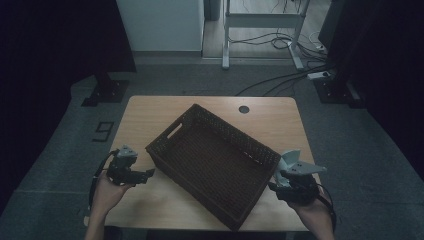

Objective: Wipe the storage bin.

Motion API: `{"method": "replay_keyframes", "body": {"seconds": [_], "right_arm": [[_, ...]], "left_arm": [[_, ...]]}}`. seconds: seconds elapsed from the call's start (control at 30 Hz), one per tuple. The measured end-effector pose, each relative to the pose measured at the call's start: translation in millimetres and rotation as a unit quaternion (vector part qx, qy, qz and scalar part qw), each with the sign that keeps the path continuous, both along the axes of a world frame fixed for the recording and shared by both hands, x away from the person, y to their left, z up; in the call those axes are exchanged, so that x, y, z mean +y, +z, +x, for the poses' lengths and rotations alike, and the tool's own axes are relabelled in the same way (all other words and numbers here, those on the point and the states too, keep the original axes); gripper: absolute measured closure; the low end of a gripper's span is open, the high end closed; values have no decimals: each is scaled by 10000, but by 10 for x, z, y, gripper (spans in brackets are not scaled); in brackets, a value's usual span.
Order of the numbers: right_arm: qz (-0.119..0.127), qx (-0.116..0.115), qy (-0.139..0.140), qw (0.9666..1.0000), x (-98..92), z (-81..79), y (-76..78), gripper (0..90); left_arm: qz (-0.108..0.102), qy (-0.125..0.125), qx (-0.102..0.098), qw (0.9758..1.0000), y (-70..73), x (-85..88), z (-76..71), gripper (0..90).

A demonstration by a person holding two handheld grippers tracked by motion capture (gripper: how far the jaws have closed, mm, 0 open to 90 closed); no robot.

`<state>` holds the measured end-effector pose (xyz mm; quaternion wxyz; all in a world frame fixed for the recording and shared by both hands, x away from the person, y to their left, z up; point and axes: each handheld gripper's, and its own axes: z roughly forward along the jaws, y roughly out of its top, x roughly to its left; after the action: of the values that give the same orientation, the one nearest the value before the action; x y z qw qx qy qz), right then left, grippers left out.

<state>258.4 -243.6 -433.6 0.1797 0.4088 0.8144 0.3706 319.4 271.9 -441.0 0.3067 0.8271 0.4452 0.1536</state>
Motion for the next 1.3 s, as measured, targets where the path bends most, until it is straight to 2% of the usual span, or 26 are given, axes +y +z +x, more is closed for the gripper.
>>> {"method": "replay_keyframes", "body": {"seconds": [0.13, 0.17, 0.23, 0.27, 0.33, 0.37, 0.4, 0.43, 0.5, 0.53, 0.63, 0.73, 0.87, 0.9, 1.0, 1.07, 1.1, 1.17, 1.2, 1.23, 1.3], "right_arm": [[-32, 69, 48, 10000, 33, 2, -77, 368], [-78, 107, 18, 9999, 58, 48, -127, 355], [-47, 95, -7, 9999, 53, 63, -131, 348], [-18, 131, -27, 9999, 42, 90, -132, 346], [-26, 110, -55, 9999, 38, 131, -136, 346], [-58, 84, -131, 9999, 43, 214, -136, 346], [-58, 84, -131, 9999, 43, 214, -136, 346], [-48, 84, -206, 9997, 49, 324, -137, 346], [-44, 88, -236, 9997, 50, 375, -138, 346], [-42, 91, -325, 9994, 59, 521, -141, 346], [-26, 90, -442, 9990, 80, 715, -145, 344], [16, 173, -454, 9988, 64, 784, -139, 330], [7, 157, -344, 9993, 50, 677, -129, 321], [-11, 148, -247, 9996, 46, 540, -127, 312], [-83, 152, -94, 9998, 30, 374, -149, 307], [-72, 186, -44, 9998, 16, 272, -183, 301], [-72, 186, -44, 9998, 16, 272, -183, 301], [-59, 222, 36, 9997, 18, 171, -223, 295], [-63, 220, 74, 9997, 23, 129, -237, 292], [-36, 238, 149, 9996, 34, 62, -251, 282], [-8, 246, 271, 9993, 51, -11, -265, 273]], "left_arm": [[47, -39, -56, 10000, -7, -8, -3, 141], [76, -64, -82, 9999, -18, -6, 1, 141], [94, -74, -97, 9999, -28, -1, 5, 141], [97, -71, -83, 9999, -34, 4, 10, 141], [57, -35, 71, 10000, -54, 17, 32, 143], [84, -29, 116, 9999, -71, 11, 37, 144], [84, -29, 116, 9999, -71, 11, 37, 144], [107, -38, 158, 9998, -81, 3, 41, 144], [110, -52, 169, 9998, -82, 1, 43, 144], [100, -71, 180, 9998, -81, 2, 47, 143], [53, -96, 205, 9997, -95, 23, 56, 139], [0, -111, 234, 9997, -137, 70, 87, 136], [-22, -81, 222, 9997, -190, 118, 153, 143], [-52, -172, 173, 9997, -222, 124, 198, 143], [6, -278, 105, 9996, -246, 92, 236, 142], [90, -398, 56, 9992, -250, 5, 291, 142], [90, -398, 56, 9992, -250, 5, 291, 143], [53, -497, 36, 9987, -242, -65, 310, 144], [94, -479, 36, 9988, -243, -92, 310, 140], [259, -456, 64, 9986, -237, -120, 295, 141], [208, -495, 110, 9985, -226, -117, 260, 152]]}}
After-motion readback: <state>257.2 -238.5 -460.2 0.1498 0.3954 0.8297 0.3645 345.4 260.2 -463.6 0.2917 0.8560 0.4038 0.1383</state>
